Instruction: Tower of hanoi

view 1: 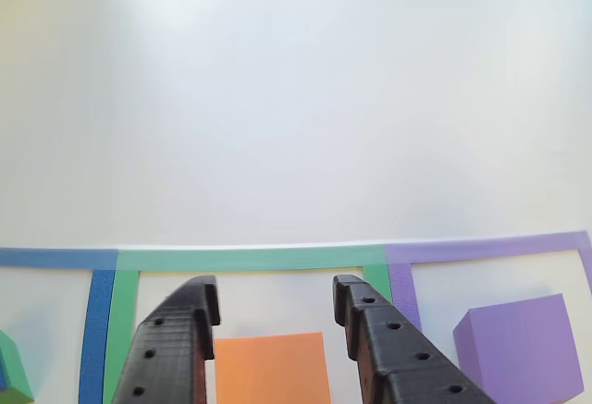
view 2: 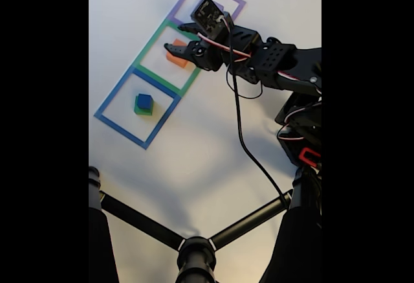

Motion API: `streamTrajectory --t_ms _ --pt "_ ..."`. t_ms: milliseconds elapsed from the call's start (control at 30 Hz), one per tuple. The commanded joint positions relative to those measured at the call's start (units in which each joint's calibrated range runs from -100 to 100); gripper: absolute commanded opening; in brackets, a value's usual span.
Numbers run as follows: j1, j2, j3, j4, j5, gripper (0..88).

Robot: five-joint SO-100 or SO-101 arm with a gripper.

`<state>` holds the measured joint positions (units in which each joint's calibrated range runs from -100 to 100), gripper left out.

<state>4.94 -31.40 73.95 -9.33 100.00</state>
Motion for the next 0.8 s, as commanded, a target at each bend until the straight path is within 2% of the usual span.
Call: streamTrajectory --t_ms 0,167,433,600,767 --pt "0.2 -11.7 -5.3 12.0 0.0 4.3" --pt "-0.1 -21.1 -19.1 38.4 0.0 3.2" --pt "2.5 -23.8 -38.0 69.2 0.0 0.9" --pt "3.0 -22.8 -45.8 80.3 0.0 0.9" --pt "-0.3 -18.2 -60.2 95.8 0.0 1.7"
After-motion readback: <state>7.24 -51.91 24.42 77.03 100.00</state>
